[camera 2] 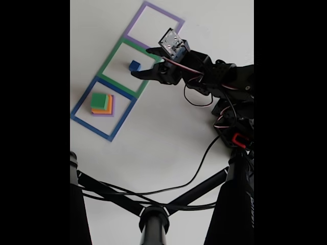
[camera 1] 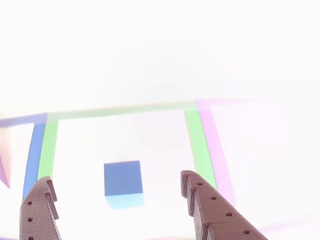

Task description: Tower of hanoi

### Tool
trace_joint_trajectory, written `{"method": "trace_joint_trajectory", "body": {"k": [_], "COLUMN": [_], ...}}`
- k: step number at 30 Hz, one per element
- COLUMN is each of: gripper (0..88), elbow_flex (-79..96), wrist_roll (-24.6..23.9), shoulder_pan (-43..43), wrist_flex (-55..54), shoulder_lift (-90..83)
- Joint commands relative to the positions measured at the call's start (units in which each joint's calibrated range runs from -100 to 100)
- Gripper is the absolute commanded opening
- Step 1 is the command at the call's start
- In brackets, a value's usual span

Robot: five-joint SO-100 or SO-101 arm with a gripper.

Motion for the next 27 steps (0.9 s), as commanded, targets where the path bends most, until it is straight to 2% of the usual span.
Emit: {"method": "trace_joint_trajectory", "body": {"k": [1, 9, 21, 27], "gripper": [29.0, 28.7, 28.1, 27.4], "elbow_flex": [-0.2, -4.9, -11.3, -13.6], "wrist_roll": [0.2, 0.2, 0.2, 0.2], "shoulder_pan": [-1.3, -1.9, -2.4, -2.7], "wrist_flex": [-13.8, -30.5, -42.0, -44.4], "shoulder_lift": [9.8, 28.8, 45.2, 49.5]}}
